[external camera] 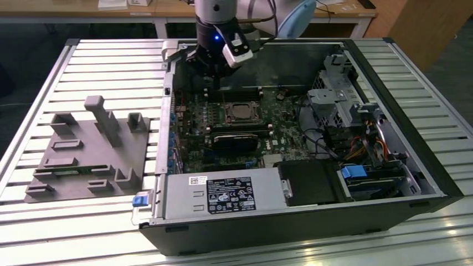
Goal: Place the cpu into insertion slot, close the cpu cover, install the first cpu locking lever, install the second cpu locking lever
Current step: 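Install the first cpu locking lever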
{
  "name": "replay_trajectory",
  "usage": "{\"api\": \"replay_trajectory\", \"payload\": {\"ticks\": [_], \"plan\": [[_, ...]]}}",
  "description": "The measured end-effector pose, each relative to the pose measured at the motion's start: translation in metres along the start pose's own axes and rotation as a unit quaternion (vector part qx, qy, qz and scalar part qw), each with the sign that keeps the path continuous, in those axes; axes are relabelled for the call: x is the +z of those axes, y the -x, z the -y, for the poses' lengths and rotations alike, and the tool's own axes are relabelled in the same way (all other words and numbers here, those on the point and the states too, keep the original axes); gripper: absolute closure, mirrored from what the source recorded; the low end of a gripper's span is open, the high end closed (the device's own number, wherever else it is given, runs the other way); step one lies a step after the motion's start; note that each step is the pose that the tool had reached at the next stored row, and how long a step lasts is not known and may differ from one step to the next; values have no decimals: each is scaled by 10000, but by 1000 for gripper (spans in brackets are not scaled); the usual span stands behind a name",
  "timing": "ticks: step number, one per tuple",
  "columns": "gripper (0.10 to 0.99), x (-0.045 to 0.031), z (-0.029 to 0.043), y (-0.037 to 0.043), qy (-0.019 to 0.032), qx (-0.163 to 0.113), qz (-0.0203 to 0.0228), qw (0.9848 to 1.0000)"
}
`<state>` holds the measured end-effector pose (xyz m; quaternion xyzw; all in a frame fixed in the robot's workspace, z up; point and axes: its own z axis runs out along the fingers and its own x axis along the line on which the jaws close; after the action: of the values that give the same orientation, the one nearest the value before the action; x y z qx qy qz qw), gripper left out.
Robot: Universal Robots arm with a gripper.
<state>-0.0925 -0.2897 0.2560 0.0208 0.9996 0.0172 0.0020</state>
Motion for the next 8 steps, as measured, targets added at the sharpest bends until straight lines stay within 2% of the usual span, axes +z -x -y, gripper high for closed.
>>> {"api": "replay_trajectory", "payload": {"ticks": [8], "plan": [[980, 16, -11, 237, 0, -3, -1, 10000]]}}
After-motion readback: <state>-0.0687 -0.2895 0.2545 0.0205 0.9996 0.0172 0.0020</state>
